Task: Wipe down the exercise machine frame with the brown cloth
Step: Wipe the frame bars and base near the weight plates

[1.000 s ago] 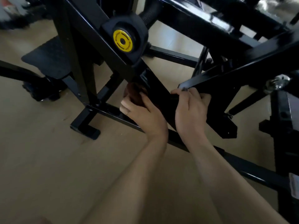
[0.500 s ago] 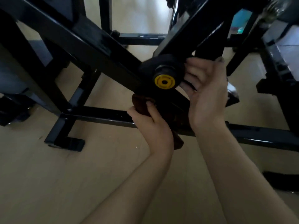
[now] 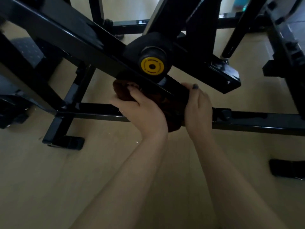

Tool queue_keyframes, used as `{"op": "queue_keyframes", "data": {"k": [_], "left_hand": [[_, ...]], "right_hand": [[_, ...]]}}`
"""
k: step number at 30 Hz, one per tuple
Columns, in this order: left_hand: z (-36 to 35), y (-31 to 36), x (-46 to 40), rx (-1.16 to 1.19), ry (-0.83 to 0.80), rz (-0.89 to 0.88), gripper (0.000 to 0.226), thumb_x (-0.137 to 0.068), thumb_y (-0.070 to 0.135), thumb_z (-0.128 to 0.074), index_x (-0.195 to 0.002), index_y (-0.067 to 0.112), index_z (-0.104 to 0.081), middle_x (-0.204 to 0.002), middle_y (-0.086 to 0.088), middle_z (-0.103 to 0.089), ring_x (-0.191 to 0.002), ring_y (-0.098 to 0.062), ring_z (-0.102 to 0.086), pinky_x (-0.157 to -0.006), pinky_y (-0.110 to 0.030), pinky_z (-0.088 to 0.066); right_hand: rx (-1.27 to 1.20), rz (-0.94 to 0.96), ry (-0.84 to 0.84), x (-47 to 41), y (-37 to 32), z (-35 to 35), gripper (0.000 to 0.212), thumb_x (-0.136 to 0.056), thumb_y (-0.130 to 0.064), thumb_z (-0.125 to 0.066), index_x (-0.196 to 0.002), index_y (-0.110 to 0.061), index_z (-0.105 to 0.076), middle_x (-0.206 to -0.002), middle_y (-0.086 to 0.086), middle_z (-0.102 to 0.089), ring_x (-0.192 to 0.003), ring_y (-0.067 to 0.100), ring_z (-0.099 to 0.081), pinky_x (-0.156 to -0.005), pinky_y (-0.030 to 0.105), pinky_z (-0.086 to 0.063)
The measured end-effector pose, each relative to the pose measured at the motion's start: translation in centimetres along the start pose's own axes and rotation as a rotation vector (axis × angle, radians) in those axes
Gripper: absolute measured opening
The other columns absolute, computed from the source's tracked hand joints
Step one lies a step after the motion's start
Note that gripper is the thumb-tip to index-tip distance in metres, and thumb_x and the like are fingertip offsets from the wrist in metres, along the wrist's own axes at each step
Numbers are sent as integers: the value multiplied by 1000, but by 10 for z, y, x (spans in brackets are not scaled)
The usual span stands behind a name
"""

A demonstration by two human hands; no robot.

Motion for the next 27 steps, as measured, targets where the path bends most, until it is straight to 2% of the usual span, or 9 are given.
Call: {"op": "queue_keyframes", "data": {"k": [4, 9, 13, 15, 19, 21, 24, 25, 27], "left_hand": [[-5, -10, 10, -3, -59, -21, 15, -109, 28, -43, -102, 39, -37, -110, 3, -58, -99, -7, -61, -79, -19, -49], [-22, -53, 40, -109, -280, 181, 8, -110, 26, -41, -116, 20, -40, -110, -7, -62, -92, -12, -64, -68, -16, -51], [-22, -63, 49, -140, -398, 309, 4, -110, 30, -39, -110, 26, -40, -109, -3, -62, -97, -13, -64, -85, -35, -56], [-13, -52, 37, -73, -344, 330, 4, -110, 35, -40, -107, 32, -42, -112, -1, -62, -103, -14, -64, -92, -40, -56], [-1, -24, 2, 98, -77, 336, 15, -109, 39, -41, -94, 39, -41, -107, 6, -58, -101, -14, -62, -93, -41, -56], [-6, -25, -1, 146, -12, 369, 15, -110, 38, -40, -95, 39, -38, -102, 8, -54, -95, -11, -61, -88, -36, -58], [-17, -36, 11, 73, 25, 343, 8, -111, 37, -37, -109, 31, -33, -93, 14, -45, -80, 2, -51, -60, -9, -44], [-20, -42, 16, 62, 26, 359, 9, -111, 37, -36, -112, 29, -32, -91, 14, -43, -79, 3, -49, -56, -10, -40], [-26, -56, 25, 49, -2, 436, 9, -111, 36, -35, -114, 28, -33, -94, 10, -48, -85, -5, -55, -64, -20, -45]], "right_hand": [[206, -2, 30, 3, 18, 4, 47, -109, -32, -21, -132, -26, -61, -105, -14, -56, -97, -4, -45, -102, 41, -42], [222, 8, 6, 3, 17, 2, 46, -107, -31, -23, -133, -26, -60, -117, -7, -62, -112, 10, -51, -107, 42, -38], [157, -27, -83, 3, 22, 7, 45, -112, -33, -21, -140, -34, -56, -125, -13, -58, -124, 9, -48, -113, 45, -35], [126, -43, -109, 2, 24, 7, 47, -111, -36, -20, -143, -34, -55, -129, -13, -58, -128, 9, -47, -115, 46, -35], [114, -28, -96, 2, 24, 7, 50, -110, -35, -18, -143, -32, -55, -130, -9, -59, -128, 12, -49, -114, 48, -37], [122, -27, -68, 2, 23, 5, 51, -109, -36, -18, -142, -31, -56, -127, -10, -60, -125, 10, -50, -113, 47, -37], [125, -44, -31, 2, 20, 4, 48, -109, -31, -21, -138, -31, -60, -121, -13, -61, -119, 6, -51, -112, 44, -37], [118, -48, -30, 1, 20, 4, 48, -109, -29, -22, -137, -30, -61, -121, -13, -61, -119, 5, -51, -112, 42, -36], [122, -55, -48, -1, 21, 4, 48, -110, -29, -21, -137, -30, -60, -122, -14, -60, -117, 2, -46, -113, 35, -32]]}}
Point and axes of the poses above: each hand's wrist, its own x-axis away from the middle knuckle, its own z-axis out of the back of the hand, y = z × x, the point moved 7 cm from there along -x, towards the middle knuckle
